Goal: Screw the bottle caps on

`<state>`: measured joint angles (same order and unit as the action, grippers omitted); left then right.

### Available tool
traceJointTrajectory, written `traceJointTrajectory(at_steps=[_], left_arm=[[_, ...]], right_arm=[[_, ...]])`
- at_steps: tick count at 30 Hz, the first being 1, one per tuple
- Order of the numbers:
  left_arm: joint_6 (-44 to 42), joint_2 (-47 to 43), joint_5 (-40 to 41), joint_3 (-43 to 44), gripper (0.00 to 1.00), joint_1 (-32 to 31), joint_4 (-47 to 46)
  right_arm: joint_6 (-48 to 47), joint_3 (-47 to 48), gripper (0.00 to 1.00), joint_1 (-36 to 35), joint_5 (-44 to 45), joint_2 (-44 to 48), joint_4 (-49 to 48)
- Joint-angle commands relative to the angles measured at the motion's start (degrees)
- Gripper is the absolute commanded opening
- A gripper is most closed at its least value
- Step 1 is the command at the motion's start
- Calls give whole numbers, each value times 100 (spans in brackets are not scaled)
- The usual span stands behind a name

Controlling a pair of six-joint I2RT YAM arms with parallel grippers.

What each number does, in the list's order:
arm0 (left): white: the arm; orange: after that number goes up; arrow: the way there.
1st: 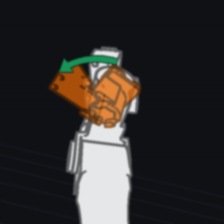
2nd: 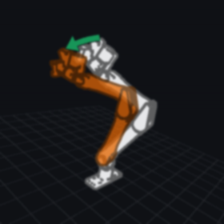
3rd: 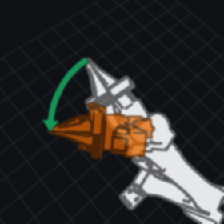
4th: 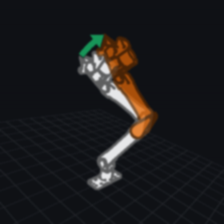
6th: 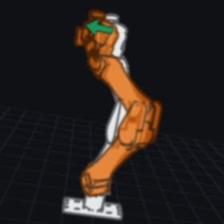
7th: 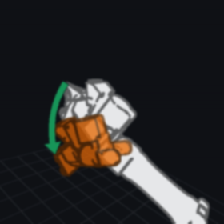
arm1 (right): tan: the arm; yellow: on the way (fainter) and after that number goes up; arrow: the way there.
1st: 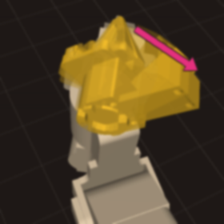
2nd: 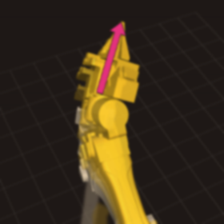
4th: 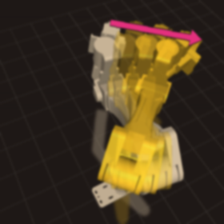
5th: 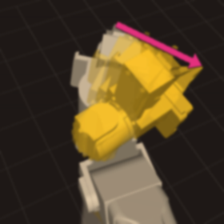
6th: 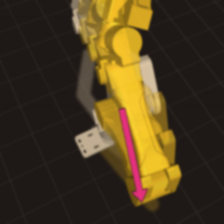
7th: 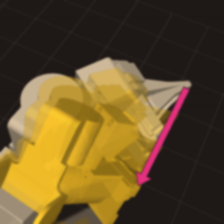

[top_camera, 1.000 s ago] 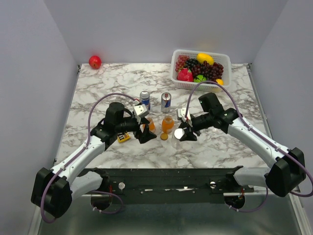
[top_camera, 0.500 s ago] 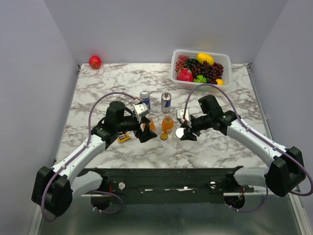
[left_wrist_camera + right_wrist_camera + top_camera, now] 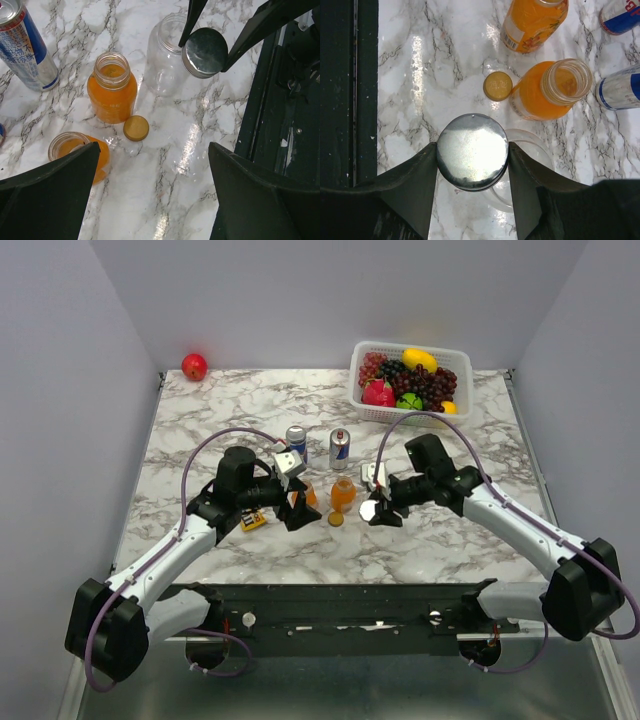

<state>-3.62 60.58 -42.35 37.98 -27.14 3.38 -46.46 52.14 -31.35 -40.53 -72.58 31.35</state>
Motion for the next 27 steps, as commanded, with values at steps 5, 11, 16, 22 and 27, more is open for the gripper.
traceJointTrajectory(at_steps=[5, 11, 16, 22, 27], left_arm=[[72, 59, -195, 70, 99, -20, -241], [89, 86, -221, 113, 99, -29, -189], [72, 60, -221, 87, 99, -29, -153], [124, 103, -248, 104, 99, -29, -250], [116, 130, -248, 113, 99, -29, -232]], right_arm=[[110, 192, 53, 147, 10, 297, 178], [215, 209, 52, 339, -16, 314, 108], [243, 323, 52, 692, 19, 279, 55], [181, 235, 53, 745, 2, 218, 46], [225, 165, 53, 745, 19, 182, -50]])
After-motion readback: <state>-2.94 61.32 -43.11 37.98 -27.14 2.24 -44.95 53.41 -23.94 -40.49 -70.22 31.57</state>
